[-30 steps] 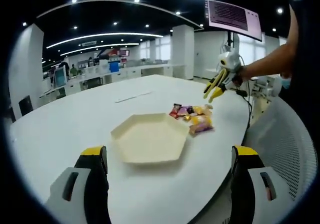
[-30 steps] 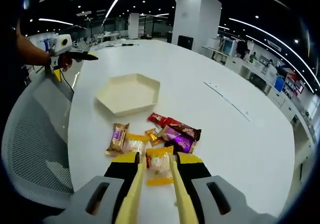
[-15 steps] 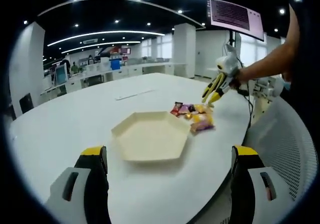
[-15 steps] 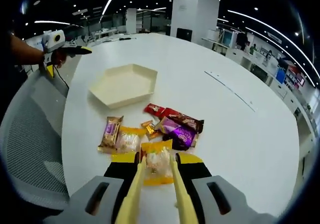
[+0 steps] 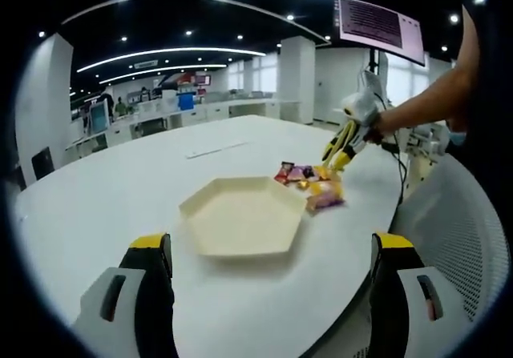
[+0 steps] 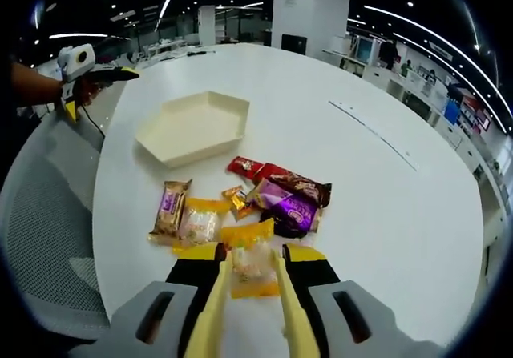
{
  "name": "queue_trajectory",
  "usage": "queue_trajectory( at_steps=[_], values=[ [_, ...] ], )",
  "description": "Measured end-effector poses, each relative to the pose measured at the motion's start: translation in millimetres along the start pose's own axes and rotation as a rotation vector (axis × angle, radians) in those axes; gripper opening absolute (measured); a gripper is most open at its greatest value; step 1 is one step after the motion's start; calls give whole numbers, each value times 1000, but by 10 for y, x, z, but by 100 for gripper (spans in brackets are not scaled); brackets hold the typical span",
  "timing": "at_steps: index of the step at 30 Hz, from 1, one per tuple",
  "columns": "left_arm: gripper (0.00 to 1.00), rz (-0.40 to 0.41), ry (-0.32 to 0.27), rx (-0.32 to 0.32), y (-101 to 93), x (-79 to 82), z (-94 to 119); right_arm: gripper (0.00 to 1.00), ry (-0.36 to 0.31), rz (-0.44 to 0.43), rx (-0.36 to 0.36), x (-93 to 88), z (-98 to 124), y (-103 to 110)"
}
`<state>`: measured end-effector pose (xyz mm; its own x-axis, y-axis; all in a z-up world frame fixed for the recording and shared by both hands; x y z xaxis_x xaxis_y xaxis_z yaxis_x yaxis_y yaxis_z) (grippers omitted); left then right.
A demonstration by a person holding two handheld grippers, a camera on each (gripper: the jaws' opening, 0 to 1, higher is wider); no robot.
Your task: Place the target food into the container with the food tongs after gripping and lifting it, then release it inside without dropping or visibly crushing the food.
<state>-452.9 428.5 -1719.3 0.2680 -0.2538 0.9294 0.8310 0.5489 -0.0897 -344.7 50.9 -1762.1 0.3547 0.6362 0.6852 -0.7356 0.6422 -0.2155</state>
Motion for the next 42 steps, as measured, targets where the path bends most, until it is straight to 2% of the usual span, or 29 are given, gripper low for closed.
queue_trajectory(
  at_steps=[6, 15, 19, 30, 32, 33, 42],
  values=[
    [100, -3, 0, -8, -5, -2, -8, 27, 22, -2, -11, -21, -2, 16],
    [100, -4, 6, -15, -12, -6, -18, 20, 48, -102, -22, -25, 67, -32],
    [100, -3, 11, -26, -30, -12, -29, 20, 56, -105, -15, -18, 102, -40],
    [100, -3, 17, -34, -36, -28, -28, 20, 70, -84, -23, 155, 255, -147],
    [100, 6, -4, -55, -55, -14, -39, 20, 77, -80, -27, 186, 279, -164],
    [100, -18, -9, -53, -57, -1, -38, 20, 79, -79, -27, 205, 292, -177],
    [100, -23, 22, -44, -61, -37, -37, 20, 94, -60, -32, 369, 360, -259]
  ],
)
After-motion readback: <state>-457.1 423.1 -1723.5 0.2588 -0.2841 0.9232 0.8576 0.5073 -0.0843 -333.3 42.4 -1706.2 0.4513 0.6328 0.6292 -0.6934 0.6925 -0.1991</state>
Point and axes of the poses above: the point that each gripper's makers call its tool centre point, and the gripper's own axes: z roughly backward along the fingers, y roughly to its left, x roughly out of its top, the point moved 7 cm from there along z, roughly backward along the fingers, and after that the axes turned 12 degrees about -x, right-handed, at the moved point
